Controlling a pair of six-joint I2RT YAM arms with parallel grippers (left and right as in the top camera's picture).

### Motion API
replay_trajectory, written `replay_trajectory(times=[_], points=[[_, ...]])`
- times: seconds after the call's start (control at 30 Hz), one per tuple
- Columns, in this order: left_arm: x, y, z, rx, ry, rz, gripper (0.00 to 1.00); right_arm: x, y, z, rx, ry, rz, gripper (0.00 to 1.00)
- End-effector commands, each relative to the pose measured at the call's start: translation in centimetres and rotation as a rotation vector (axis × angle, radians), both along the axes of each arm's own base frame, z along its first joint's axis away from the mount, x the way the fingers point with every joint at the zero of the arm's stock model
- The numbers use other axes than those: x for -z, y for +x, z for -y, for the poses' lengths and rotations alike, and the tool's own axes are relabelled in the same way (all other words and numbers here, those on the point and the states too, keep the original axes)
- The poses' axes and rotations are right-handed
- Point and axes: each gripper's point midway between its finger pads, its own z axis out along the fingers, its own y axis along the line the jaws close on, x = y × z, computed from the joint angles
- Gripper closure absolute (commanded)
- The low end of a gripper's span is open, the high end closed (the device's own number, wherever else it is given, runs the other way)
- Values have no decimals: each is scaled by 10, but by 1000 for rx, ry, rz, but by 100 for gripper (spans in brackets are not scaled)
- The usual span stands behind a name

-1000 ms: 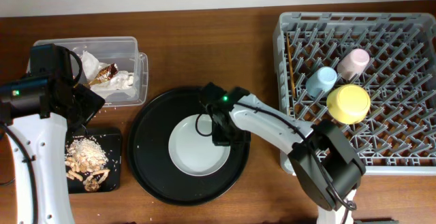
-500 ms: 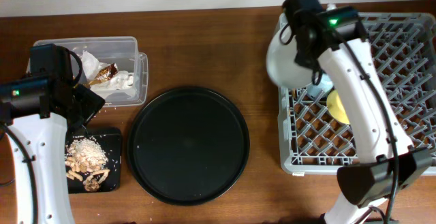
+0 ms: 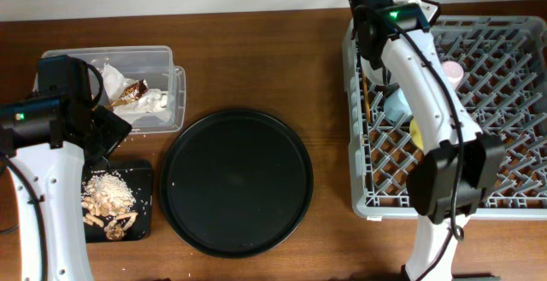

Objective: Sort waste into correct bins and load items into the dishwasher rack
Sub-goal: 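Carry the plate to the rack's left edge and stand it upright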

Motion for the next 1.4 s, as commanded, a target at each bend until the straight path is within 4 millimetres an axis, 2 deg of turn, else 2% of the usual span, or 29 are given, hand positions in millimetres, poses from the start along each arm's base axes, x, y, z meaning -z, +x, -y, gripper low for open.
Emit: replay_trajectory(times=[0.0, 0.13, 0.17, 0.23, 0.27, 0.33, 0.37, 0.47, 0.53, 0.63, 0.73, 0.8, 0.9, 0.93, 0.97, 1.03, 1.17, 1.37], points=[[-2, 0, -1, -3, 1, 9, 1, -9, 1, 4, 17, -36, 30, 96], [-2, 0, -1, -3, 1, 9, 1, 3, 2, -14, -20, 59, 6, 96], [-2, 0, -1, -3, 1, 9, 1, 8, 2, -22, -38, 101, -2, 90], [-2, 0, -1, -3, 1, 9, 1, 14, 2, -34, -67, 154, -21, 65], [-2, 0, -1, -3, 1, 9, 1, 17, 2, -39, -89, 173, -37, 56], [-2, 0, -1, -3, 1, 9, 1, 18, -2, -50, -149, 217, -75, 50], [-2, 0, -1, -3, 1, 9, 1, 14, -6, -54, -157, 240, -77, 47], [-2, 0, -1, -3, 1, 9, 1, -20, -25, -65, -194, 341, -45, 31], [-2, 0, -1, -3, 1, 8, 1, -52, -45, -70, -223, 408, -1, 0], [-2, 0, -1, -3, 1, 9, 1, -97, -91, -68, -253, 464, 46, 1], [-2, 0, -1, -3, 1, 9, 1, -121, -152, -55, -234, 474, 20, 1], [-2, 0, -1, -3, 1, 9, 1, -116, -177, -61, -261, 500, -10, 1], [-2, 0, -1, -3, 1, 9, 1, -93, -207, -75, -324, 480, -86, 1], [-2, 0, -1, -3, 1, 8, 1, -81, -217, -84, -353, 481, -93, 1], [-2, 0, -1, -3, 1, 9, 1, -70, -229, -102, -439, 500, -89, 1], [-2, 0, -1, -3, 1, 9, 1, -62, -247, -125, -556, 542, -97, 1], [-2, 0, -1, -3, 1, 8, 1, -59, -256, -140, -630, 541, -121, 1], [-2, 0, -1, -3, 1, 8, 1, -57, -256, -139, -632, 531, -135, 1]])
